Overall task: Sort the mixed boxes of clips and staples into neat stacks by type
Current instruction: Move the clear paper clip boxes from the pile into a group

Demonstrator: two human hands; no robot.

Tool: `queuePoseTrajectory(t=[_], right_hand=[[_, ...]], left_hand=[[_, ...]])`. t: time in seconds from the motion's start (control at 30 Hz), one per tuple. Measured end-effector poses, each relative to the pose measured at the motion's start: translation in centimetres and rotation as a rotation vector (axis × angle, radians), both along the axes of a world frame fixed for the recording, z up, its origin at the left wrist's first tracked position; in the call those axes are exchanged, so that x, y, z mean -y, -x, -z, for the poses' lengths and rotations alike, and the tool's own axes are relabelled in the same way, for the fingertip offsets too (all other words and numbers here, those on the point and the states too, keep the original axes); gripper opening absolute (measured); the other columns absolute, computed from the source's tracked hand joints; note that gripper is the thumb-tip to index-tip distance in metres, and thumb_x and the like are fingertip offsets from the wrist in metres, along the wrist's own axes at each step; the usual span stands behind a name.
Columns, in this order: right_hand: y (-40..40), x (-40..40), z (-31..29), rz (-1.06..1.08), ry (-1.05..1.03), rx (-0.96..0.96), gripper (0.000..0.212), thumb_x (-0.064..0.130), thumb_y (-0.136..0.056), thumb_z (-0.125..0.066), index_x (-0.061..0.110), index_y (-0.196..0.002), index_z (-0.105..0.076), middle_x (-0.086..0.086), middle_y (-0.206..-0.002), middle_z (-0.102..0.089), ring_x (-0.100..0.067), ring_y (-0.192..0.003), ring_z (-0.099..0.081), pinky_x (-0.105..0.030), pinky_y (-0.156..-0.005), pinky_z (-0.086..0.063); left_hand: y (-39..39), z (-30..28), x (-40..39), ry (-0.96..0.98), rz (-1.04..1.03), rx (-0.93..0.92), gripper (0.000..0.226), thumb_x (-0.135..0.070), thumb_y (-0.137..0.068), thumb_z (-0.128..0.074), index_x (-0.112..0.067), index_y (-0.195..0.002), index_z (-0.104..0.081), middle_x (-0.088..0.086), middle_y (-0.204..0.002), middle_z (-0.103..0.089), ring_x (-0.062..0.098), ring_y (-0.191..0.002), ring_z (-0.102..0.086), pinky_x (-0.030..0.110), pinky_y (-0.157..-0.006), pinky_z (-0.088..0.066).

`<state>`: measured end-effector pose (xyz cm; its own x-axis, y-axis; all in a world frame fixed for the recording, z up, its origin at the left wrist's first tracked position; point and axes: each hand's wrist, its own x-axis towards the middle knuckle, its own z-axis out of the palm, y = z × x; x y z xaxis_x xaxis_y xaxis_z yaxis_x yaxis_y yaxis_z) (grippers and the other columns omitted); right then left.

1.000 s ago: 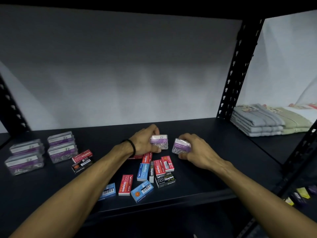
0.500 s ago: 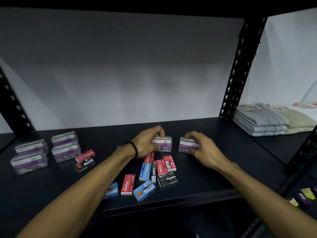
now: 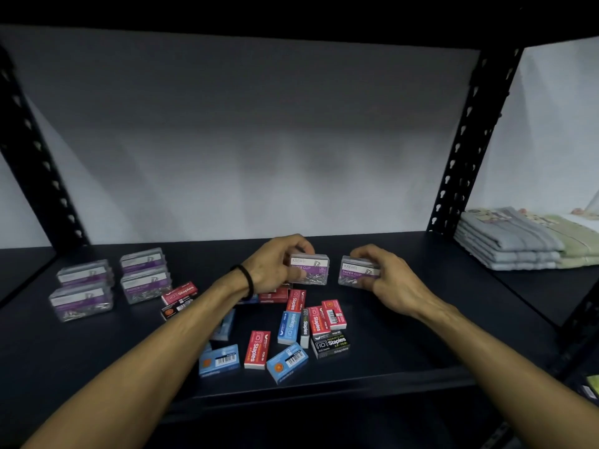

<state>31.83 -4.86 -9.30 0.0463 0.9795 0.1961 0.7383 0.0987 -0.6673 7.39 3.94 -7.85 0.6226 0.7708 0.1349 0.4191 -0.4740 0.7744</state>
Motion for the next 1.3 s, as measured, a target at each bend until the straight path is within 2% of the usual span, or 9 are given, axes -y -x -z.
queuePoseTrajectory(t=[0.27, 0.4, 0.53, 0.67, 0.77, 0.9, 1.0, 1.1, 1.3], right_hand=[[5.6, -1.5, -2.2, -0.113, 0.005, 0.000, 0.045, 0.009, -0.088, -0.071, 0.030, -0.124, -0.055, 0.009, -0.119, -0.059, -0.001, -0.098, -0.059, -0.011, -0.073, -0.045], [9.3, -2.7, -3.0, -0.196, 0.003, -0.021, 0.041, 0.010, -0.089, -0.070, 0.032, -0.119, -0.055, 0.007, -0.118, -0.063, -0.002, -0.099, -0.061, -0.019, -0.075, -0.052], [13.4, -3.7, -3.4, -0.267, 0.025, -0.052, 0.041, 0.010, -0.090, -0.068, 0.031, -0.121, -0.054, 0.006, -0.119, -0.062, -0.011, -0.101, -0.063, -0.032, -0.079, -0.060], [17.6, -4.3, -3.3, -0.339, 0.045, -0.035, 0.046, 0.009, -0.089, -0.069, 0.032, -0.126, -0.053, 0.005, -0.125, -0.059, -0.011, -0.110, -0.059, -0.027, -0.085, -0.055], [20.5, -4.6, -2.9, -0.397, 0.063, -0.034, 0.050, 0.006, -0.088, -0.069, 0.029, -0.129, -0.053, 0.006, -0.128, -0.057, -0.010, -0.113, -0.057, -0.025, -0.088, -0.052], [23.9, -5.0, -2.3, -0.438, 0.056, -0.052, 0.048, 0.006, -0.087, -0.071, 0.028, -0.126, -0.054, 0.005, -0.126, -0.060, -0.009, -0.106, -0.061, -0.024, -0.086, -0.054], [26.2, -5.3, -2.0, -0.470, 0.060, -0.048, 0.048, 0.006, -0.086, -0.071, 0.028, -0.126, -0.053, 0.004, -0.126, -0.061, -0.009, -0.101, -0.063, -0.020, -0.078, -0.053], [28.2, -5.4, -1.7, -0.497, 0.072, -0.023, 0.050, 0.006, -0.085, -0.071, 0.025, -0.128, -0.054, 0.001, -0.127, -0.060, -0.011, -0.103, -0.062, -0.023, -0.081, -0.053], [31.0, -5.2, -0.8, -0.538, 0.108, -0.009, 0.046, 0.004, -0.086, -0.071, 0.027, -0.123, -0.055, 0.002, -0.120, -0.061, -0.010, -0.093, -0.064, -0.029, -0.078, -0.058]], left_hand=[[6.4, -1.3, 1.3, 0.001, -0.096, 0.049, 0.031, -0.005, -0.083, -0.071, -0.021, -0.105, -0.059, 0.001, -0.101, -0.070, 0.012, -0.089, -0.069, 0.025, -0.073, -0.058], [10.0, -1.7, 2.1, -0.011, -0.191, 0.081, 0.031, -0.003, -0.082, -0.071, -0.019, -0.106, -0.059, -0.001, -0.100, -0.070, 0.010, -0.089, -0.068, 0.021, -0.072, -0.057], [14.3, -1.8, 2.9, -0.044, -0.262, 0.077, 0.033, -0.005, -0.082, -0.073, -0.021, -0.106, -0.059, -0.001, -0.100, -0.071, 0.011, -0.088, -0.069, 0.026, -0.075, -0.058], [18.5, -2.0, 4.3, -0.046, -0.342, 0.112, 0.031, 0.002, -0.081, -0.071, -0.013, -0.106, -0.059, 0.004, -0.096, -0.070, 0.005, -0.080, -0.068, 0.018, -0.068, -0.054], [21.6, -1.7, 5.1, -0.065, -0.388, 0.109, 0.032, 0.004, -0.080, -0.072, -0.014, -0.103, -0.059, 0.005, -0.099, -0.070, 0.009, -0.083, -0.069, 0.021, -0.072, -0.055], [25.5, -1.3, 6.0, -0.076, -0.465, 0.093, 0.033, 0.005, -0.078, -0.074, -0.018, -0.098, -0.060, 0.004, -0.096, -0.072, 0.014, -0.085, -0.069, 0.023, -0.073, -0.056], [27.8, -1.0, 6.7, -0.050, -0.507, 0.087, 0.036, 0.007, -0.079, -0.072, -0.016, -0.104, -0.060, -0.001, -0.101, -0.070, 0.008, -0.087, -0.068, 0.018, -0.074, -0.055], [29.4, -0.3, 7.3, 0.004, -0.532, 0.061, 0.043, 0.006, -0.080, -0.071, -0.015, -0.115, -0.058, -0.001, -0.107, -0.069, 0.006, -0.091, -0.069, 0.016, -0.078, -0.053], [30.9, 0.8, 7.9, 0.011, -0.547, 0.006, 0.037, 0.006, -0.081, -0.071, -0.010, -0.112, -0.060, -0.001, -0.108, -0.068, -0.004, -0.081, -0.066, 0.009, -0.069, -0.048]])
